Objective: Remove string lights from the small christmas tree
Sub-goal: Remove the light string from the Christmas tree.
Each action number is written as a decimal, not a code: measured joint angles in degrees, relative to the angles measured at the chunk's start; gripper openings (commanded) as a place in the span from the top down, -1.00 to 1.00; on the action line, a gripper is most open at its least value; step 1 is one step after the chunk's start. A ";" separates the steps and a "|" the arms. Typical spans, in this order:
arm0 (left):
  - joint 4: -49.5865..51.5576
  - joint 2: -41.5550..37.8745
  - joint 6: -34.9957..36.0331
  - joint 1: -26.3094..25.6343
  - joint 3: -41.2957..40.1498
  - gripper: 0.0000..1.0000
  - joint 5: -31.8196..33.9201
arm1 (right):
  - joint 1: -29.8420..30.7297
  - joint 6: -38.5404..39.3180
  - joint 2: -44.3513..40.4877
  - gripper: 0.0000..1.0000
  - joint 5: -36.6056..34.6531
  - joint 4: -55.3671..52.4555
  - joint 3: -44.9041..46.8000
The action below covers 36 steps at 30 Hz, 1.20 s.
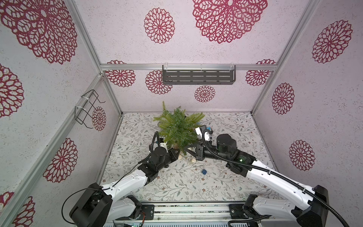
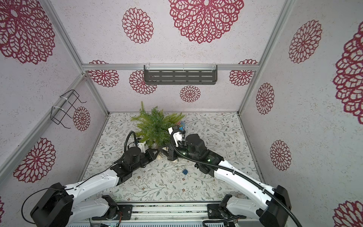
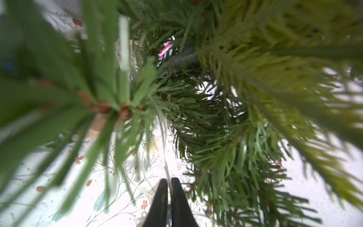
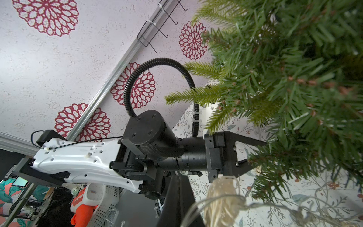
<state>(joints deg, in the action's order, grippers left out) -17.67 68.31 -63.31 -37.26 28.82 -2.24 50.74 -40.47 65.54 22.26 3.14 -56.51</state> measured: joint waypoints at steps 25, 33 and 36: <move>10.21 -10.25 2.75 0.02 1.29 1.00 3.06 | 0.11 0.46 0.02 1.00 -2.51 -0.24 0.24; 14.16 -12.33 5.14 0.37 4.70 1.00 3.48 | 0.66 1.49 -0.02 1.00 -3.48 -0.96 1.84; 15.45 -12.48 5.77 0.50 5.88 1.00 3.50 | 0.85 1.49 -0.46 1.00 -4.37 -1.53 2.80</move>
<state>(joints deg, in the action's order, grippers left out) -2.22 55.83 -57.54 -36.75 34.70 1.26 51.59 -38.98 65.08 17.89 1.61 -53.71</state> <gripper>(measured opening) 0.045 0.047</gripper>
